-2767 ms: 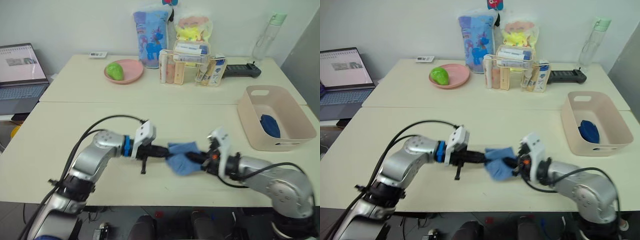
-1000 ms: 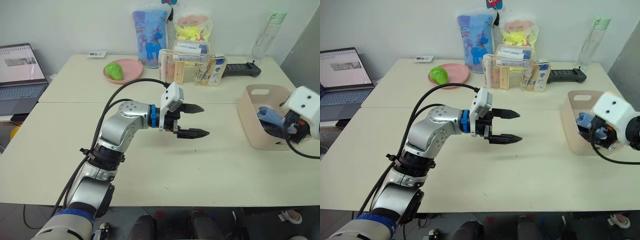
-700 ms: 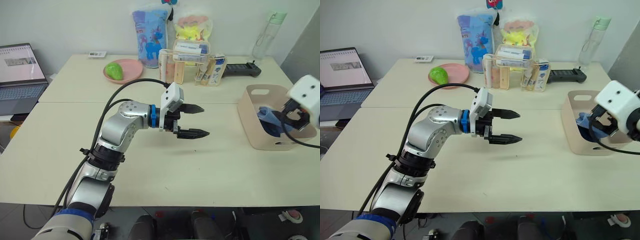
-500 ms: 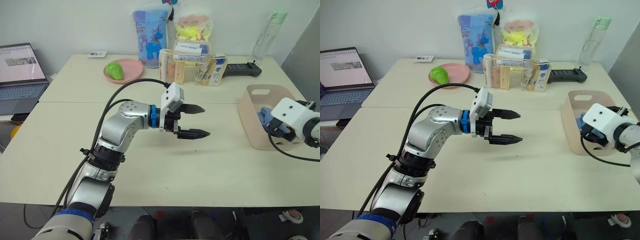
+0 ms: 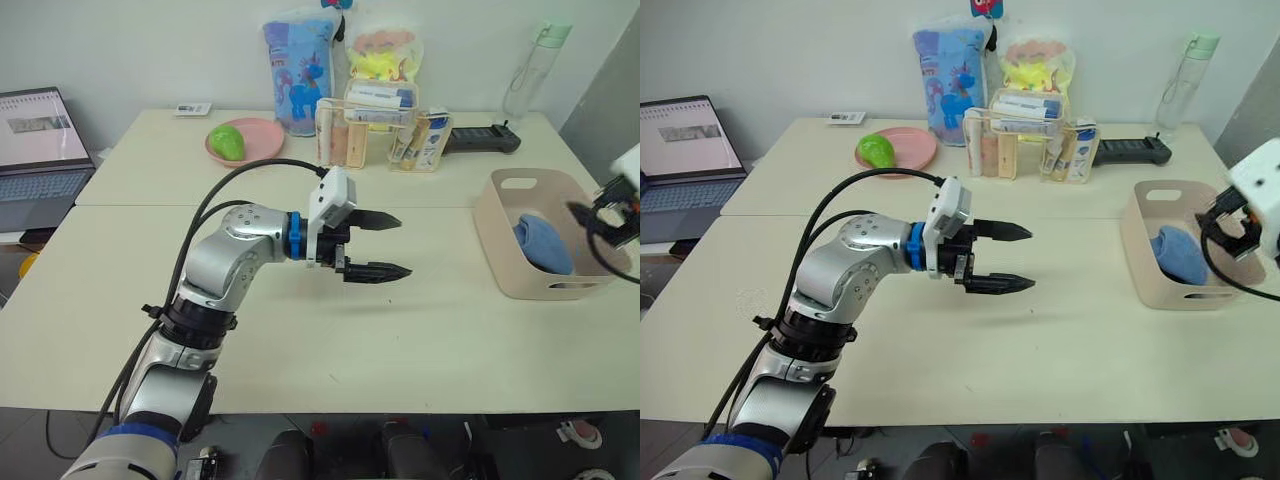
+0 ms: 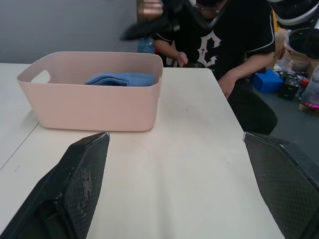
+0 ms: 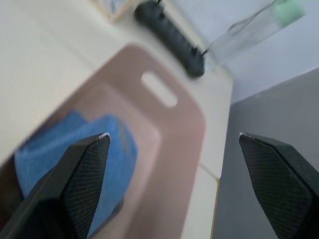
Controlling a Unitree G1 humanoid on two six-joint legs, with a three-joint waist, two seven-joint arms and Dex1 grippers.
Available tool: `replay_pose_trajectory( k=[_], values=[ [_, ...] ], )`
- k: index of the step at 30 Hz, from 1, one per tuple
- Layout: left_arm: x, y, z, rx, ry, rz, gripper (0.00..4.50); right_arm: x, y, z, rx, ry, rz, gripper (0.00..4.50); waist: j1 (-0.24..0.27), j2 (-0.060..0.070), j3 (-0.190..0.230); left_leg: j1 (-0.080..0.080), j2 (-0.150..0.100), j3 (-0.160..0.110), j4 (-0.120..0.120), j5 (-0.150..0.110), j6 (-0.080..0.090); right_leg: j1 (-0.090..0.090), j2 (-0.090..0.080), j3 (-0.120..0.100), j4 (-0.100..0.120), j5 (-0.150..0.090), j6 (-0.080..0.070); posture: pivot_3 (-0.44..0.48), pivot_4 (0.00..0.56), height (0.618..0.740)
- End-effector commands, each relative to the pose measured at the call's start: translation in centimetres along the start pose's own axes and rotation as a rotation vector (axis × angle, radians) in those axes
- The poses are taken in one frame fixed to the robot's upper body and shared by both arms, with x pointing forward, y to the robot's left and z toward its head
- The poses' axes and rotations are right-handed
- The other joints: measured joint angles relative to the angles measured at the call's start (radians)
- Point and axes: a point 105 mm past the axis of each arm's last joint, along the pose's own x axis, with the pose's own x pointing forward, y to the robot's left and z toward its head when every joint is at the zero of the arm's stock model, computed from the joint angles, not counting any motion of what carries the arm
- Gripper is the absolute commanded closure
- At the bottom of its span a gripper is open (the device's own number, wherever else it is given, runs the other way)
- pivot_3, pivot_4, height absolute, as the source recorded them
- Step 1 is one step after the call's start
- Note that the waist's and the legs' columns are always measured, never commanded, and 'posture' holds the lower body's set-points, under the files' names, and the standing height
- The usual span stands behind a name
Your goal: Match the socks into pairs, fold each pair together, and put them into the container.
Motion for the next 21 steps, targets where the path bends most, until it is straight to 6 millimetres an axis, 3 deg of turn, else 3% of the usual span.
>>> replay_pose_trajectory(
  k=[1, 3, 6, 10, 13, 16, 21],
  values=[
    [-1.7, -0.4, 0.8, 0.055, -0.022, 0.036, 0.0, -0.6, 5.1, 3.8, 0.118, -0.245, 0.174, 0.09, -0.004, -0.001, -0.001, 0.001, 0.0, 0.0, -0.001, 0.0, 0.0, 0.0, 0.0, 0.0, 0.0, 0.0, 0.0, 0.0, 0.15, 0.703],
    [-3.4, 0.4, 0.2, 0.083, 0.0, 0.166, 0.0, -0.5, 8.6, 3.9, 0.155, -0.289, 0.243, 0.09, -0.004, -0.001, -0.001, 0.001, 0.001, -0.001, 0.0, 0.0, 0.0, 0.0, 0.001, 0.001, 0.001, 0.0, 0.0, 0.0, 0.15, 0.703],
    [-5.9, 1.5, -0.9, 0.102, 0.039, 0.351, 0.0, -0.4, 11.2, 3.2, 0.221, -0.295, 0.276, 0.09, 0.003, 0.0, 0.0, -0.001, -0.001, -0.002, 0.0, 0.0, 0.0, -0.001, 0.0, 0.0, 0.001, 0.0, 0.0, 0.0, 0.15, 0.703],
    [-12.6, 2.2, -6.8, 0.049, 0.287, 0.644, 0.0, 0.0, 14.5, 0.8, 0.377, -0.254, 0.29, 0.09, 0.004, -0.002, -0.001, 0.0, -0.002, -0.002, 0.0, 0.0, 0.0, 0.0, -0.001, 0.0, 0.0, 0.0, 0.0, 0.0, 0.15, 0.703],
    [-16.2, 1.3, -9.3, 0.025, 0.363, 0.784, 0.0, -0.1, 16.4, -0.3, 0.34, -0.263, 0.287, 0.09, 0.005, -0.001, -0.001, 0.0, -0.001, -0.003, -0.001, 0.0, 0.0, -0.001, -0.001, -0.001, 0.0, 0.0, 0.0, 0.0, 0.15, 0.703],
    [-18.0, 0.2, -10.8, 0.063, 0.413, 0.847, 0.0, -0.1, 18.0, -2.3, 0.303, -0.199, 0.347, 0.09, 0.007, -0.001, -0.001, 0.0, -0.002, -0.003, -0.001, -0.001, 0.001, 0.0, -0.002, -0.001, 0.0, 0.0, 0.0, 0.0, 0.15, 0.703],
    [-19.9, -2.2, -13.6, -0.019, 0.469, 0.899, 0.0, 0.0, 18.3, -4.7, 0.282, -0.155, 0.337, 0.09, 0.005, -0.001, -0.001, 0.001, -0.001, -0.003, -0.001, -0.001, 0.001, 0.0, -0.002, -0.001, 0.0, 0.0, 0.0, 0.0, 0.15, 0.703]
  ],
)
